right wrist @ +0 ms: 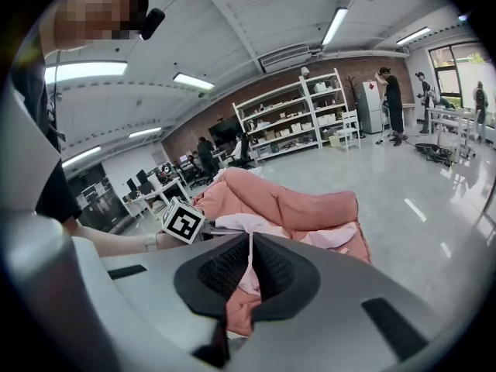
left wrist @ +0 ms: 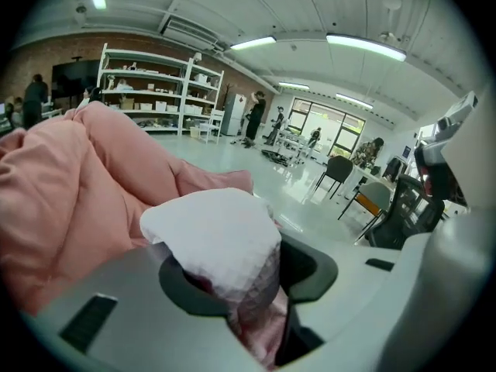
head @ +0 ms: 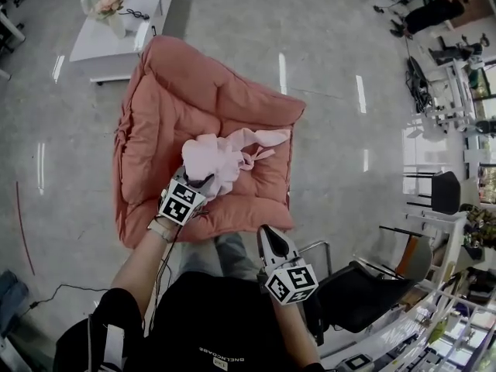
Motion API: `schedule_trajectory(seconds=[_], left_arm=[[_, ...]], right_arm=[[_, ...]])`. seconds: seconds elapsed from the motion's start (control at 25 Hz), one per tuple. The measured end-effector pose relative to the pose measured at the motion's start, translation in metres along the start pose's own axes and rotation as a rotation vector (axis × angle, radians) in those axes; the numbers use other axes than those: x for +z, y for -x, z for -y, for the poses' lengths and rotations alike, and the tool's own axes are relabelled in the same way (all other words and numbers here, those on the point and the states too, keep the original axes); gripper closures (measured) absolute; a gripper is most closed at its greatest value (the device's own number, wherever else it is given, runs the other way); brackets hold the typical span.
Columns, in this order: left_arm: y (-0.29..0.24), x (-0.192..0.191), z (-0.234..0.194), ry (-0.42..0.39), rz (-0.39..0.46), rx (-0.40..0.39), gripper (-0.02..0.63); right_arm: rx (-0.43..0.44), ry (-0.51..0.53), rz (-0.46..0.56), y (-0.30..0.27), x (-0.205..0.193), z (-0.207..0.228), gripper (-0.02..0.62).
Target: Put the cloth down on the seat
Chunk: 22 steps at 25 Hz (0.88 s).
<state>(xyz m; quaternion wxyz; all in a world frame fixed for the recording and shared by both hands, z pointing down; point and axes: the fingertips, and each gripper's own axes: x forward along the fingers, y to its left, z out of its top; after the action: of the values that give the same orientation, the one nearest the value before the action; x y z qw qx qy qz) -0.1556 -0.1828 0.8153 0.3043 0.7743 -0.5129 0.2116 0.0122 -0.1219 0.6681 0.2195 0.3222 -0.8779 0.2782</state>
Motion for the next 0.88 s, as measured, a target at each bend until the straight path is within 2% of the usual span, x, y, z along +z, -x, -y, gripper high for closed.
schedule_trajectory(seconds=[0.4,0.76,0.88], left_arm=[[-0.027,-0.041,-0.038,0.115,-0.064,0.032,0.42],[-0.043,-0.078,-0.054,0.188,-0.188,0.04,0.339],[-0.041,-0.076,-0.054,0.207,-0.197,0.044,0.322]], right_arm=[[-0.01,0.004,-0.066,0.0,-0.025,0.002,0.561],[-0.011,0.005,-0.081,-0.003,-0.034,-0.006,0.561],[-0.01,0.002,-0.074,-0.001,-0.033,-0.011,0.561]])
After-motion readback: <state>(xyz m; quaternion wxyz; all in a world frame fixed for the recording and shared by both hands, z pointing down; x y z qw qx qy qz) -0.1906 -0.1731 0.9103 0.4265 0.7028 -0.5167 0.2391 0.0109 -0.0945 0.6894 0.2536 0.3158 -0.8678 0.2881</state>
